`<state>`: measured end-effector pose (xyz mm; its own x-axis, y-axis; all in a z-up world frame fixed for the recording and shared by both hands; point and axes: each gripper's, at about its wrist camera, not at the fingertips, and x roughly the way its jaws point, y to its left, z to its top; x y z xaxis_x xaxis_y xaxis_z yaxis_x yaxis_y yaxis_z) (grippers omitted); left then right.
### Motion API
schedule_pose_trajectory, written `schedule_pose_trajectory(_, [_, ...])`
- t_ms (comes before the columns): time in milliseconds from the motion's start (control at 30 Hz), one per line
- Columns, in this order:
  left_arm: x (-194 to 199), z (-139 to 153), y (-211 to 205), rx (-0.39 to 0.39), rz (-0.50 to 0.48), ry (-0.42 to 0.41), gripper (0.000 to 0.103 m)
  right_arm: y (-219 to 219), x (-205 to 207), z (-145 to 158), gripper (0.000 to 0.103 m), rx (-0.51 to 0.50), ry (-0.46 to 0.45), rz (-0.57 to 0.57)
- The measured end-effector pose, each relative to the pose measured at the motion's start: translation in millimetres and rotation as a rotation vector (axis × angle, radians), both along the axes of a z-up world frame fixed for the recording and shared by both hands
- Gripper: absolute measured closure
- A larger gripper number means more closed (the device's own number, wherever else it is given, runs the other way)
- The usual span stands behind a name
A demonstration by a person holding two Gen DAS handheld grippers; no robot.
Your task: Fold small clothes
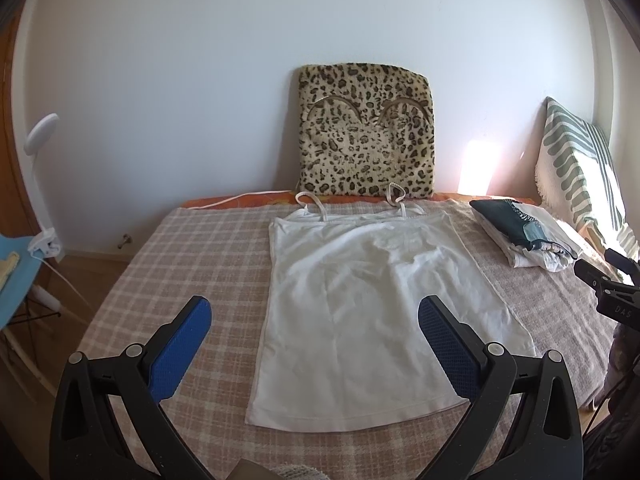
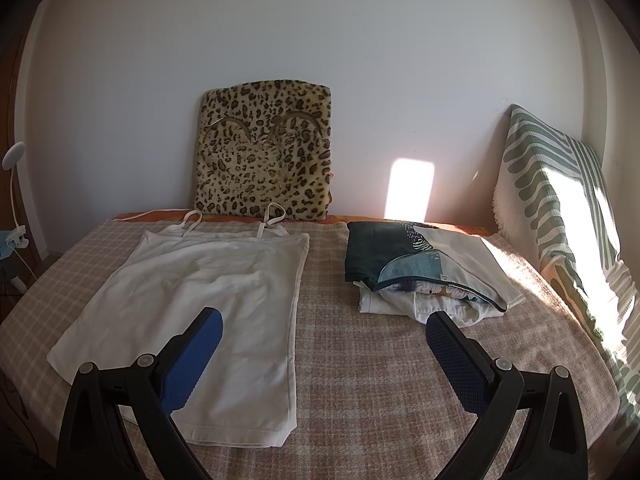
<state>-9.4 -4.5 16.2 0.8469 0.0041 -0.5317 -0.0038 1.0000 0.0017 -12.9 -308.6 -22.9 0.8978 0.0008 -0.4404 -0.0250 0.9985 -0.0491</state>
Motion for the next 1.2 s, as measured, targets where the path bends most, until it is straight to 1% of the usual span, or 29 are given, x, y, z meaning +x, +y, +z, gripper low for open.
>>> schedule_pose_trajectory(600, [0.4, 4.0, -2.6, -0.006, -0.006, -0.003, 0.0, 1.0, 0.6, -0.1, 0.0, 0.001, 0.001, 0.002])
schedule_pose_trajectory(1200, [-1.1, 1.2, -6.9, -0.005, -0.015, -0.002, 0.0, 4.3, 1.3, 0.3, 0.0, 0.002, 0.0, 0.005])
